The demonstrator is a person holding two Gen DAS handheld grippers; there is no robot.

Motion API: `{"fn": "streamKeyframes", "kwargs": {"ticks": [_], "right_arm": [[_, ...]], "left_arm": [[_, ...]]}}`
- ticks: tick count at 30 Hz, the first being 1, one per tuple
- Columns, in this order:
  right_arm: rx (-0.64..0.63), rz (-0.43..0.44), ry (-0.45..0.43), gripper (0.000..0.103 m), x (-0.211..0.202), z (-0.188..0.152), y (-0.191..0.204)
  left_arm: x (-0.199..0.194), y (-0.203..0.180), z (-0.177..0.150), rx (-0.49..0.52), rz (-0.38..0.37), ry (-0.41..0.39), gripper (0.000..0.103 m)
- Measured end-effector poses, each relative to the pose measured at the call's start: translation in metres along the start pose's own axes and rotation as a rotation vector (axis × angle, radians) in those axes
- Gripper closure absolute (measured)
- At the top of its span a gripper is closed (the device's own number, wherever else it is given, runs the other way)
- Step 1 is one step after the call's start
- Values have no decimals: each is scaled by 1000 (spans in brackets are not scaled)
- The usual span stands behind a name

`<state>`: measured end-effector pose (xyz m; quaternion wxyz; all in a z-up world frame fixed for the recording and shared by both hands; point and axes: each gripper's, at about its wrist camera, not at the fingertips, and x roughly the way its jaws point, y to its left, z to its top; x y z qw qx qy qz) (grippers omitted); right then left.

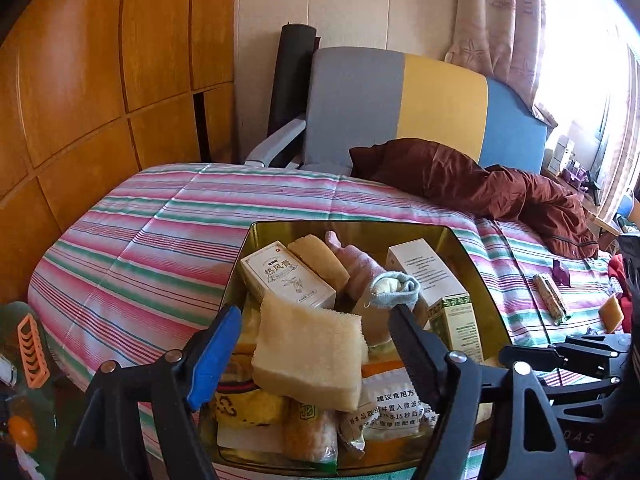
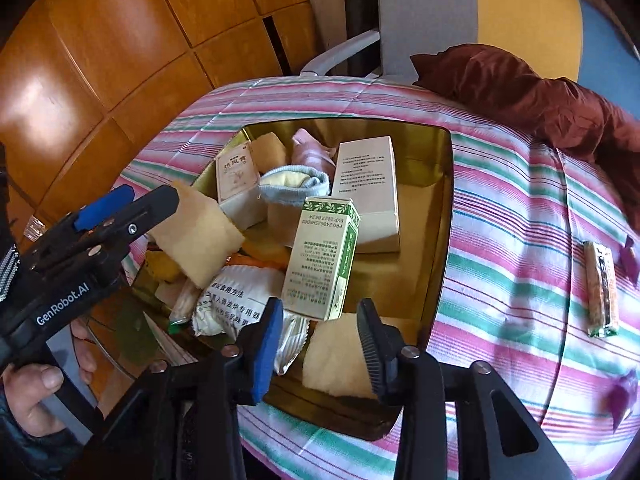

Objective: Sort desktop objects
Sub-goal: 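Carry sponge block and green-white box into the gold tray and open both tools, then move both tools back from the tray to the remaining items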

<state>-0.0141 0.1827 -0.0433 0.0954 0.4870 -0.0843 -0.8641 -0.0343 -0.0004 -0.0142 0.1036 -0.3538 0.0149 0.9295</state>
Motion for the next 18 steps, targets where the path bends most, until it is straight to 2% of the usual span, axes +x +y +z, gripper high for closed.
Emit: {"fn": "streamKeyframes", "kwargs": {"ticks": [6,10,18], "right_arm": [[1,-12,-35,58,-13,-7,3],[9,-28,-65,51,-22,-11,3],[23,-68,-122,47,-40,-18,-7]], "left_arm": [[-16,-5,4,10,-8,-36,25],[-23,-10,6,15,-16,-44,25],[-29,-22,8,35,-33,-50,25]]}}
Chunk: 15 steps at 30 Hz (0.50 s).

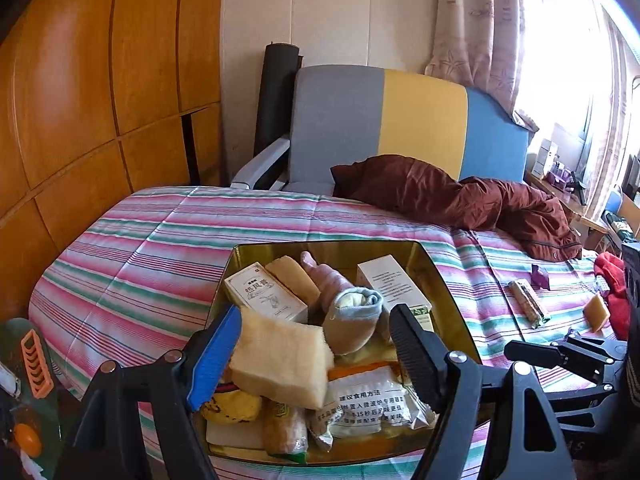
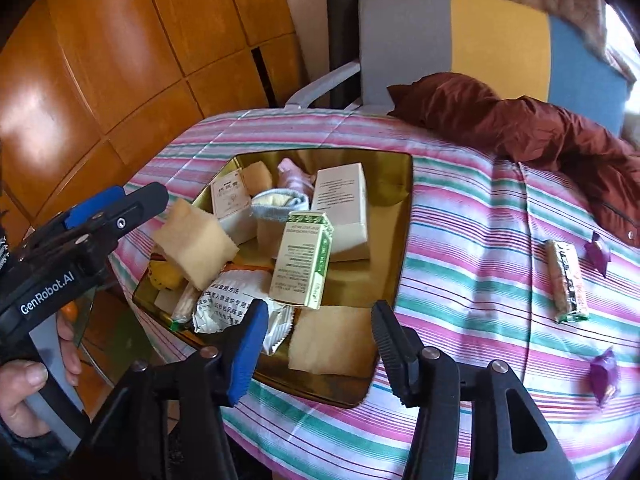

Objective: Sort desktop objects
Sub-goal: 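Move both tools back from the tray to the remaining items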

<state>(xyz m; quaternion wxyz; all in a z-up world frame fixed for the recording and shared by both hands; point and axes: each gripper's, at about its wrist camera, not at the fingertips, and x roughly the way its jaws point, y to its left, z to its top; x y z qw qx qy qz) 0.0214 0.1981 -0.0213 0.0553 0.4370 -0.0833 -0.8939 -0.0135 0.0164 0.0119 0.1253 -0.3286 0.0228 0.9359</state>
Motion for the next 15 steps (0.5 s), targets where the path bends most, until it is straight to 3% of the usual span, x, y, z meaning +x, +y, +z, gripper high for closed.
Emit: {"fn": "streamKeyframes", "kwargs": {"ticks": [15], "right_arm": [[121,-46,-48,42,-21,-8,-52]], "left_arm": [[3,-33,3,81,-18,18,25]]}}
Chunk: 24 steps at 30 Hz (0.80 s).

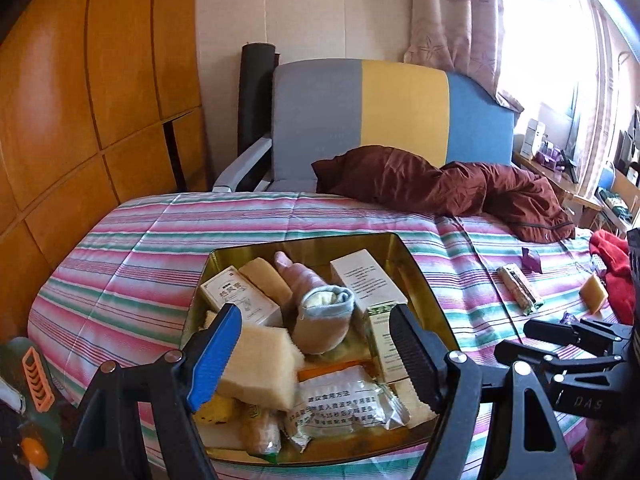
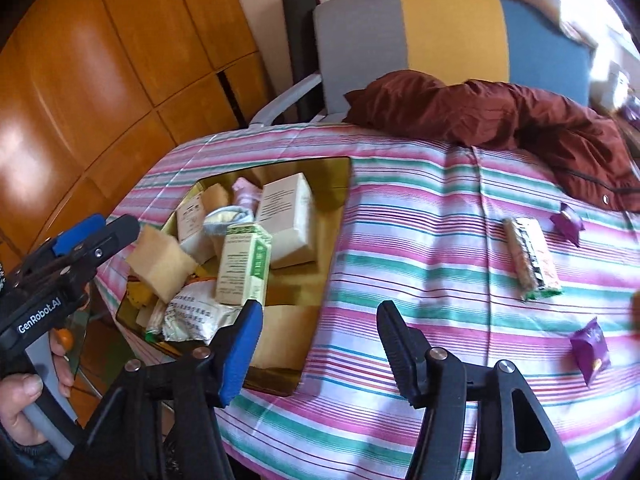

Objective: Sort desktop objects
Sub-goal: 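Move both tools back from the tray to the remaining items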

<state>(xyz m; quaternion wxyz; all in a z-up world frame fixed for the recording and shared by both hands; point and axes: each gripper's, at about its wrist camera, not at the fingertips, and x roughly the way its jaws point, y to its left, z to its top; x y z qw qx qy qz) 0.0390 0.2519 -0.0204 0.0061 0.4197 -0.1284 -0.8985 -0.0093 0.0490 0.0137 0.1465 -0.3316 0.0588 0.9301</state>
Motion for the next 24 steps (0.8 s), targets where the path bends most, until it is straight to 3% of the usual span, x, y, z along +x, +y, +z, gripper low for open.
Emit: {"fn": "streamKeyframes", "kwargs": {"ticks": [4,24], "right_arm": [[37,-25,-23,35,-8,-2,-18],[190,-215,-100,29,-60,-6,-108]], "left_arm": [[0,-14,3,35,-20,-3,25],[12,-90,18,182,-131,1,25]]}}
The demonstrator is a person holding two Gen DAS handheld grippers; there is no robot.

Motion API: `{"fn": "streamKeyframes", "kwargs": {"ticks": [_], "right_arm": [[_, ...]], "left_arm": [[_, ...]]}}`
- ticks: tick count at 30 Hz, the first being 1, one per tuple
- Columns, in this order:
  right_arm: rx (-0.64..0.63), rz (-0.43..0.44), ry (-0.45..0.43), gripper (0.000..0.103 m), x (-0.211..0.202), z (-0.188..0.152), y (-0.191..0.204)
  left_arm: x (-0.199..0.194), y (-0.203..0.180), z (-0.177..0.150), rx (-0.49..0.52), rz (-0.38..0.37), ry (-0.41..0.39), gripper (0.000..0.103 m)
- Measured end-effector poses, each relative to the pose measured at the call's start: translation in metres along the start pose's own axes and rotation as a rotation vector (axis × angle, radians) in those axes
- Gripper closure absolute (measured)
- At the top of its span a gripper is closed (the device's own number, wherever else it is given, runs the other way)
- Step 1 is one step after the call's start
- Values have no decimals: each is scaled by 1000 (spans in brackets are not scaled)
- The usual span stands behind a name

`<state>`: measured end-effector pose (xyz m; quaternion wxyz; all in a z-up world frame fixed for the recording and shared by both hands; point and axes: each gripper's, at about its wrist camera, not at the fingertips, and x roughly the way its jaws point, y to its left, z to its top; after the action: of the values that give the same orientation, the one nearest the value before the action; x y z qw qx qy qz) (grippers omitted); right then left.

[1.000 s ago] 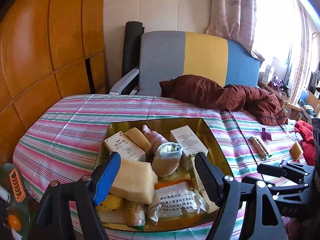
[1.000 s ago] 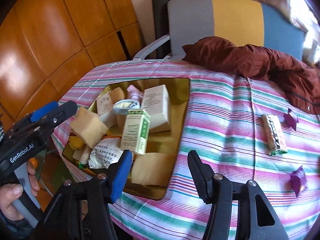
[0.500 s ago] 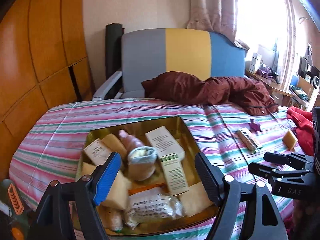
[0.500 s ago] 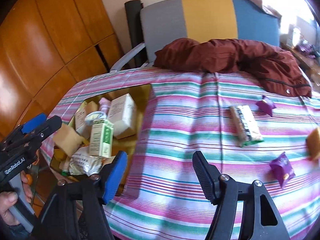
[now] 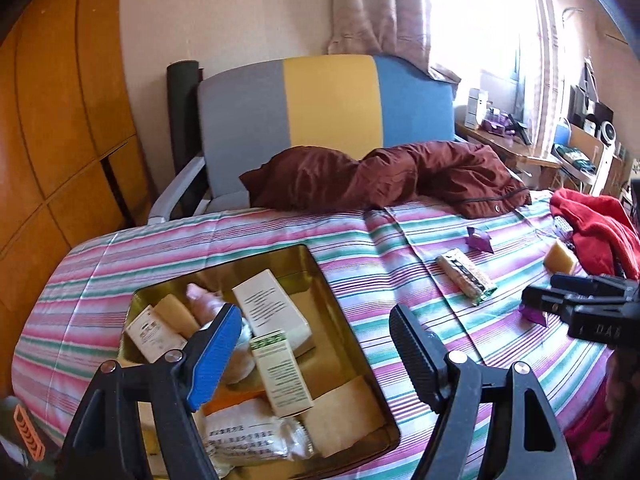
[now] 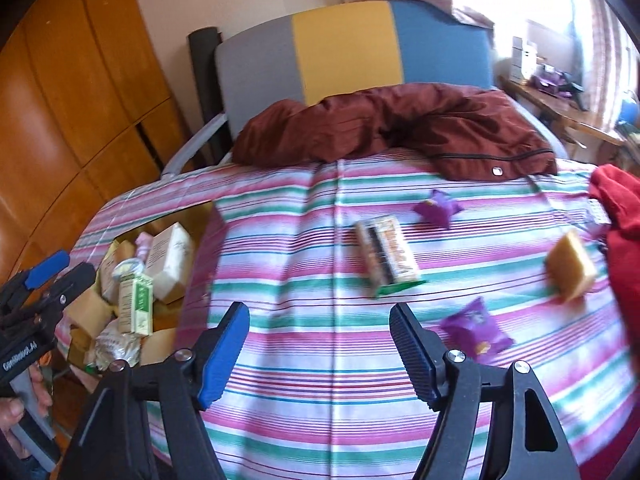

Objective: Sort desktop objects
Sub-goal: 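Move both tools back from the tray to the remaining items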

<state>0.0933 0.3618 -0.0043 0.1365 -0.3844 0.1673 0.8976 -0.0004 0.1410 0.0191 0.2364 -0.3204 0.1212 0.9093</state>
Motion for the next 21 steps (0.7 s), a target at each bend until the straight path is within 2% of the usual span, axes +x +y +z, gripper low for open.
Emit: {"fn": "streamKeyframes", "kwargs": {"ticks": [9,16,21], "right_arm": [[21,-112,-7,28,-18,16,-37],[56,-170,3,27,-24,30,-73],[134,-186,21,27,-22,35,-111]], "left_arm": [[13,-25,6,33,-66,19,25],[31,-54,9,81,-121,64,25],[43,-70,9,103,-148,102,27]]}}
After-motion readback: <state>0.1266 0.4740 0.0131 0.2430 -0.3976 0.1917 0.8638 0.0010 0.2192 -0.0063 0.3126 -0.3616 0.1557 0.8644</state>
